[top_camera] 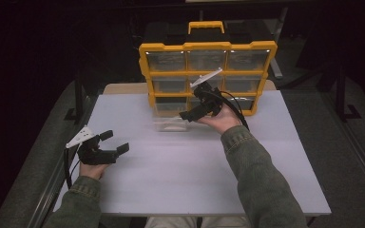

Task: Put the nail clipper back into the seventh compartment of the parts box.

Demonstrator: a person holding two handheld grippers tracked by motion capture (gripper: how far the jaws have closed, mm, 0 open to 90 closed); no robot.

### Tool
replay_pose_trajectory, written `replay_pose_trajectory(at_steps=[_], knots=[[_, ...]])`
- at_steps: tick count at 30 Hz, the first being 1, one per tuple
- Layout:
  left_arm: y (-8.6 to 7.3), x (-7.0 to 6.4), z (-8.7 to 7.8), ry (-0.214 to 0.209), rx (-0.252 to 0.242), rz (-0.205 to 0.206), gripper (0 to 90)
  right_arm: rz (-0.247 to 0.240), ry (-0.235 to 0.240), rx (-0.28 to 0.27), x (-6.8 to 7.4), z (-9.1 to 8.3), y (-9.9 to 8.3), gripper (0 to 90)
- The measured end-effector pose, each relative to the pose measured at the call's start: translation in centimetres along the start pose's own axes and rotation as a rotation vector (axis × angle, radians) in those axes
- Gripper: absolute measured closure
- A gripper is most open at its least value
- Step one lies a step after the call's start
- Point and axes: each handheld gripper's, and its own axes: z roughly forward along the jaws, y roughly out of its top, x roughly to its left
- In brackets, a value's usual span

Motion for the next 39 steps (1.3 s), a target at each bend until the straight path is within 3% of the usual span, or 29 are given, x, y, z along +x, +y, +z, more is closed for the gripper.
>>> replay_pose_trajectory(at_steps=[9,20,39], knots=[[-0.1,0.0,0.0,0.002,0.005,0.002,0.0,0.017,-0.011,-0.038,-0.4,-0.7,-1.2,0.0],[-0.1,0.0,0.0,0.002,0.007,0.000,0.0,0.035,-0.004,-0.046,-0.6,-1.3,-2.6,0.0],[-0.2,-0.1,0.0,0.005,0.008,0.006,0.0,0.087,-0.015,-0.092,-1.7,-2.8,-7.2,0.0]])
